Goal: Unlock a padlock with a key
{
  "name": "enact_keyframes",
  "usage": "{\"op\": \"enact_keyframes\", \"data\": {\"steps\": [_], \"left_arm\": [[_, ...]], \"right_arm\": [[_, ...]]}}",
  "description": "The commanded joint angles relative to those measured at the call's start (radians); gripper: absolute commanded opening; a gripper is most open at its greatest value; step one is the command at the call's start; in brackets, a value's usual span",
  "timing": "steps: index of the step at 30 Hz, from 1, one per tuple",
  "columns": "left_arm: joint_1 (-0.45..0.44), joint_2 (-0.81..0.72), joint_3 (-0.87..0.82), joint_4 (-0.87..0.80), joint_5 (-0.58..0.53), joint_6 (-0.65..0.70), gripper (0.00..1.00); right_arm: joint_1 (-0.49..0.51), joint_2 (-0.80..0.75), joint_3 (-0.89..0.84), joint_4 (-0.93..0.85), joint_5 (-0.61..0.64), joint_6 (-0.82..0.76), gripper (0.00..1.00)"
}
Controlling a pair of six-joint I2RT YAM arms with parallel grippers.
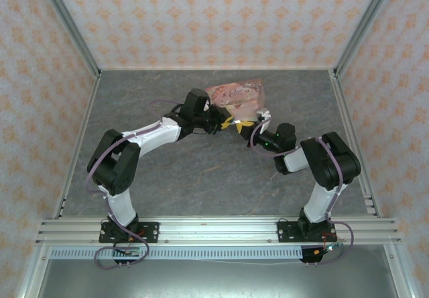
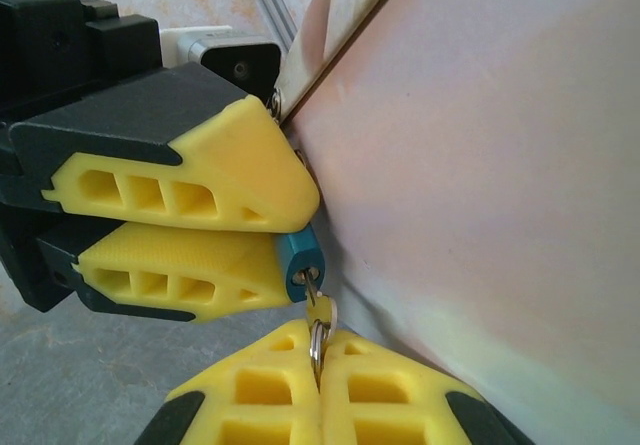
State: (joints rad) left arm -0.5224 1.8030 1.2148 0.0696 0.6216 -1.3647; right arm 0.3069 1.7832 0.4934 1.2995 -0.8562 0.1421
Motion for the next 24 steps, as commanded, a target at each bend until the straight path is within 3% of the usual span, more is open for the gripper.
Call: {"op": "enact_keyframes", "data": {"steps": [1, 24], "left_arm": [[-0.021, -0.059, 0.054, 0.034, 0.101, -0.017, 0.15], [-0.028, -0.043, 0.060, 0.033, 0.092, -0.040, 0.15]], "right_arm": [[0.004, 0.001, 0.027, -0.073, -0.011, -0.064, 0.00], [0.046, 0.002, 0.036, -0.151, -0.007, -0.134, 0.00]]}}
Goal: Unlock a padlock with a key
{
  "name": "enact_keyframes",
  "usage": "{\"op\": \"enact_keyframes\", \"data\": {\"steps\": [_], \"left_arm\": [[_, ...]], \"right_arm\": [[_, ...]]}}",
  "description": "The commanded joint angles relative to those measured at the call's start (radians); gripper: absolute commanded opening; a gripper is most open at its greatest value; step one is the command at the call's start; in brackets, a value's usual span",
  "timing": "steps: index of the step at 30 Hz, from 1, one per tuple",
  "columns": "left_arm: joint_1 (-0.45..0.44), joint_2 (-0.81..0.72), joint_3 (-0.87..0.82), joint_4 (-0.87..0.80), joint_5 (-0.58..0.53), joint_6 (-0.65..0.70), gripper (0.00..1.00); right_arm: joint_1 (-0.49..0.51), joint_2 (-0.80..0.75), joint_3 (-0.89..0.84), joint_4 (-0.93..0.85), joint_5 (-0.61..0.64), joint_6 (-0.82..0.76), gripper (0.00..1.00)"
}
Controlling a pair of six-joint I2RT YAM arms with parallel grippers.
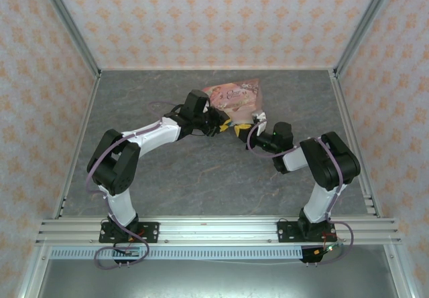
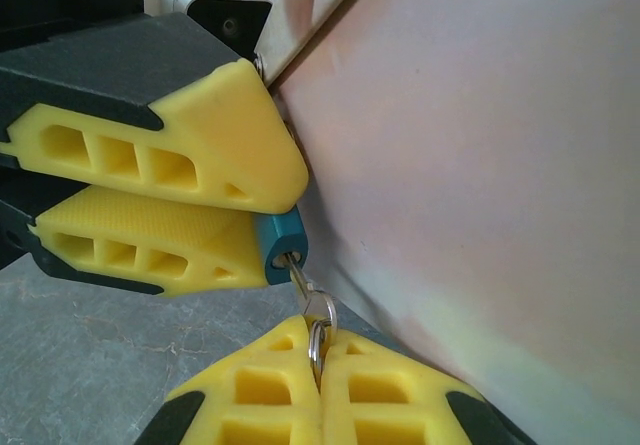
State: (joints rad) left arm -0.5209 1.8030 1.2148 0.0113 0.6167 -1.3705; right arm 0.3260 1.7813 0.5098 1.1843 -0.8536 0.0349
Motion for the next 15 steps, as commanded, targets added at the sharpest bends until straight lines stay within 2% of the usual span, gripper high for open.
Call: {"op": "enact_keyframes", "data": {"steps": [1, 9, 15], "left_arm": [[-0.031, -0.041, 0.059, 0.096, 0.096, -0.037, 0.14], [-0.041, -0.027, 0.059, 0.096, 0.097, -0.035, 0.15], [-0.042, -0.021, 0.065, 0.024, 0.085, 0.020, 0.14]], "right_arm": [[0.029, 0.006, 0.021, -0.034, -0.010, -0.024, 0.00], [0.033, 0.009, 0.027, 0.001, -0.007, 0.006, 0.00], [0.033, -0.002, 0.029, 0.030, -0.004, 0.032, 0.00]]}}
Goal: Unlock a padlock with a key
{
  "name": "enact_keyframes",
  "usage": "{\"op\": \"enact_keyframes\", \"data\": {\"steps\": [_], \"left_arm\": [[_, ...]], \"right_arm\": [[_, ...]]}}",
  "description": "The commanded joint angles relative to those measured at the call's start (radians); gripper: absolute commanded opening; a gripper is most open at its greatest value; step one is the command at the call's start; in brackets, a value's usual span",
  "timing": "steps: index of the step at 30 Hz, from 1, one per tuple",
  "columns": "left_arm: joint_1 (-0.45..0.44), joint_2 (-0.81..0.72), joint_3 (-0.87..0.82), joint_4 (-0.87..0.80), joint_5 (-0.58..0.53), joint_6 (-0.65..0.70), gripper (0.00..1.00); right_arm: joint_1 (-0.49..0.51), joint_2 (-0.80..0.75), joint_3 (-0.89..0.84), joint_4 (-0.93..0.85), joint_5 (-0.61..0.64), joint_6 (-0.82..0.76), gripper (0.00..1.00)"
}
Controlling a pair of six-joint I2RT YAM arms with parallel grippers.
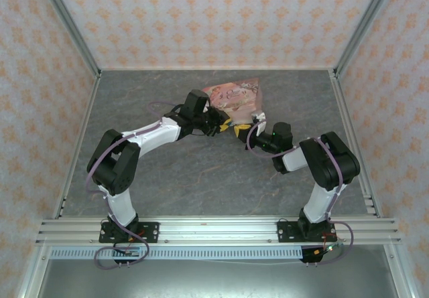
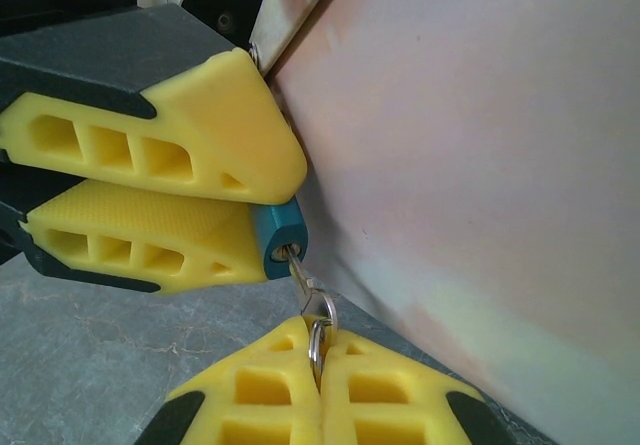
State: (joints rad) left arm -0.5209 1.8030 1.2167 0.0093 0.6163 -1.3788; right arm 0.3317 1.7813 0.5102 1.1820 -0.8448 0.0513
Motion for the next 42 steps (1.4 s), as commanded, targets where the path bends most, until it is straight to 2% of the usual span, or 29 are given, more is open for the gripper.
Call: {"op": "enact_keyframes", "data": {"steps": [1, 29, 42], "left_arm": [[-0.044, -0.020, 0.065, 0.008, 0.080, 0.043, 0.14], [-0.061, 0.029, 0.049, 0.044, 0.068, 0.022, 0.14], [-0.060, 0.009, 0.051, 0.057, 0.074, 0.006, 0.14]], "right_arm": [[0.027, -0.009, 0.028, 0.036, -0.009, 0.018, 0.00], [0.047, -0.002, 0.062, -0.021, -0.037, 0.001, 0.00], [0.049, 0.030, 0.057, -0.017, 0.003, -0.013, 0.00]]}}
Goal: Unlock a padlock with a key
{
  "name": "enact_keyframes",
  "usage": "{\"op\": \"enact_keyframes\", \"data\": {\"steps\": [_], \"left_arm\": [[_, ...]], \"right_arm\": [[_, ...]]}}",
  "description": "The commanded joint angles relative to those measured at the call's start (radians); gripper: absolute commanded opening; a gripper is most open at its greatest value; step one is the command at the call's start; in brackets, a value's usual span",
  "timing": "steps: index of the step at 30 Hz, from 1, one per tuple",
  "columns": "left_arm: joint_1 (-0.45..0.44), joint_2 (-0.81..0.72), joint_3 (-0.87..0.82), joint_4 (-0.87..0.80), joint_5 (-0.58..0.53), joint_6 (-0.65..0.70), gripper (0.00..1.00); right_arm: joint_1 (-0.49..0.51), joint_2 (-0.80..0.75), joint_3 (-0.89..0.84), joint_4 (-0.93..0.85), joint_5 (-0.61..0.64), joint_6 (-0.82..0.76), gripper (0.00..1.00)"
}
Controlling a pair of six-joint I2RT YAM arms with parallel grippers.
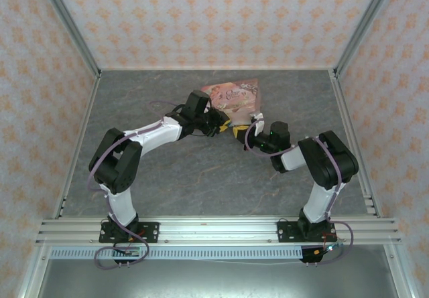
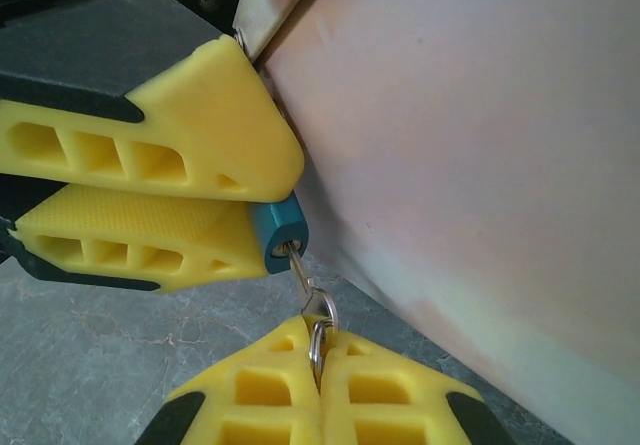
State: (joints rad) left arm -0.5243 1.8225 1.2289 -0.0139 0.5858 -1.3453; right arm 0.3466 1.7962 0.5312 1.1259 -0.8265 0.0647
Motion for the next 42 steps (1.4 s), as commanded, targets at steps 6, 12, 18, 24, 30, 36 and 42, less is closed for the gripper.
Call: {"op": "enact_keyframes", "data": {"steps": [6, 12, 18, 24, 30, 36, 42], "left_arm": [[-0.057, 0.000, 0.046, 0.067, 0.103, -0.019, 0.14], [-0.059, 0.008, 0.042, 0.066, 0.105, -0.022, 0.14], [-0.059, 0.007, 0.057, 0.025, 0.102, 0.009, 0.14], [-0.061, 0.006, 0.037, 0.017, 0.097, 0.022, 0.14], [-0.065, 0.006, 0.026, 0.013, 0.097, 0.032, 0.14], [-0.064, 0.011, 0.021, -0.001, 0.095, 0.043, 0.14], [-0.064, 0.023, 0.014, -0.005, 0.092, 0.049, 0.14]], "right_arm": [[0.036, 0.015, 0.039, 0.041, -0.029, -0.020, 0.00], [0.038, 0.013, 0.053, 0.043, -0.035, -0.015, 0.00], [0.040, 0.016, 0.076, 0.041, -0.046, -0.005, 0.00], [0.042, 0.002, 0.089, 0.051, -0.054, 0.014, 0.00], [0.043, 0.001, 0.119, 0.078, -0.067, 0.043, 0.00], [0.043, -0.022, 0.127, 0.079, -0.074, 0.048, 0.00], [0.042, -0.029, 0.129, 0.080, -0.081, 0.052, 0.00]]}}
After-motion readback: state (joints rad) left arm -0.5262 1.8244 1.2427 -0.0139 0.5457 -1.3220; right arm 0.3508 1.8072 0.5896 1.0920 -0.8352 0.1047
